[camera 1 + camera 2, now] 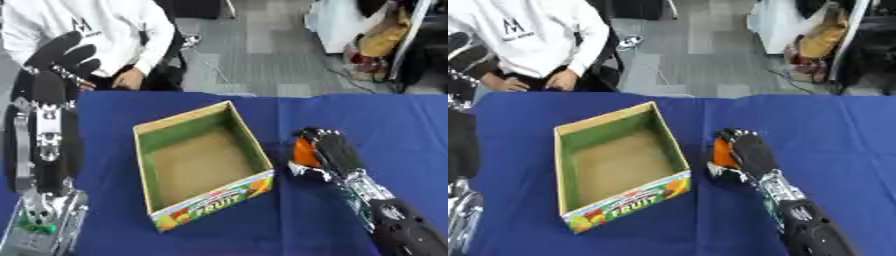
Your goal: Pick up objects on the table and place them in the box.
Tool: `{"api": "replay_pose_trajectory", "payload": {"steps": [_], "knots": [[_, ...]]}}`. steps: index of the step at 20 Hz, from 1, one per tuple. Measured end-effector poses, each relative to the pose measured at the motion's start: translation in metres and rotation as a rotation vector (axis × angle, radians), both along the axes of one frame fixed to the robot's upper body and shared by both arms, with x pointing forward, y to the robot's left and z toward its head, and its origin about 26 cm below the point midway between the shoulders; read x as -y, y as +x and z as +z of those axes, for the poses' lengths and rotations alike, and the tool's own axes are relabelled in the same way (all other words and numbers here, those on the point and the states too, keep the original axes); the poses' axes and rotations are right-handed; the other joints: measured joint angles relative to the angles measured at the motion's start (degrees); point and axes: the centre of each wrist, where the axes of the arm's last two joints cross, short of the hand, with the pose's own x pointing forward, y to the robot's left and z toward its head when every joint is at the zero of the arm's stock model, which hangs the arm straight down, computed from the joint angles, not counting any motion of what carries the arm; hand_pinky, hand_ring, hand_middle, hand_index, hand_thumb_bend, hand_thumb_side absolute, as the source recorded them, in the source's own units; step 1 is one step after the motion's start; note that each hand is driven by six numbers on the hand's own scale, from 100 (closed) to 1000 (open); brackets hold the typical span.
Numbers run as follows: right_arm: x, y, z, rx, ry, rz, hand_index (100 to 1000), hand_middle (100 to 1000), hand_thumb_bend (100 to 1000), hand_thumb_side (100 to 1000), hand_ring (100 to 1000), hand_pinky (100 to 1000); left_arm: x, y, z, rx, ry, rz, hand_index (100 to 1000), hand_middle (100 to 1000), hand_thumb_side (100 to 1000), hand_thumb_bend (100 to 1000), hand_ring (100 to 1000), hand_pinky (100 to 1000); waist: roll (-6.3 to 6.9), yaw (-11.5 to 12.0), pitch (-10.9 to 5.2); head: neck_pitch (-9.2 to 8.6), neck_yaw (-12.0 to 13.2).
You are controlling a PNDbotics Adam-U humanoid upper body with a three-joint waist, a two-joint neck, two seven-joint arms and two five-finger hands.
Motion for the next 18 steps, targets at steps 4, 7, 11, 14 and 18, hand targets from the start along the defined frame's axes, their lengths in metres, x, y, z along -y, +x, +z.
{"api": "replay_pose_trajectory", "payload": {"steps": [4, 7, 11, 14, 18], "knots": [[0.002, 0.000, -0.002, -0.032, 0.052, 0.033, 123, 100, 100, 470, 100, 100, 0.000, 0.000, 0.000, 0.000, -0.002, -0.001, 842, 822, 734, 583, 782, 824, 0.00, 0.0, 0.00, 0.00, 0.0], [0.002, 0.000, -0.002, -0.060, 0.093, 0.046, 117, 100, 100, 424, 100, 100, 0.000, 0.000, 0.000, -0.001, -0.002, -0.002, 842, 822, 734, 583, 782, 824, 0.00, 0.0, 0.00, 0.01, 0.0], [-0.002, -0.001, 0.003, -0.087, 0.147, 0.052, 116, 100, 100, 396, 100, 100, 0.000, 0.000, 0.000, -0.001, -0.003, -0.002, 842, 822, 734, 583, 782, 824, -0.01, -0.1, 0.00, 0.02, 0.0], [-0.005, -0.003, 0.011, -0.092, 0.173, 0.052, 115, 100, 100, 384, 100, 100, 0.000, 0.000, 0.000, -0.001, -0.003, -0.002, 842, 822, 734, 584, 782, 824, -0.10, -0.1, 0.00, 0.04, 0.0], [-0.014, -0.006, 0.025, -0.098, 0.190, 0.049, 118, 100, 100, 376, 100, 100, 0.000, 0.000, 0.000, -0.001, -0.003, -0.002, 842, 822, 734, 584, 782, 824, -0.20, -0.1, 0.01, 0.04, 0.0]]}}
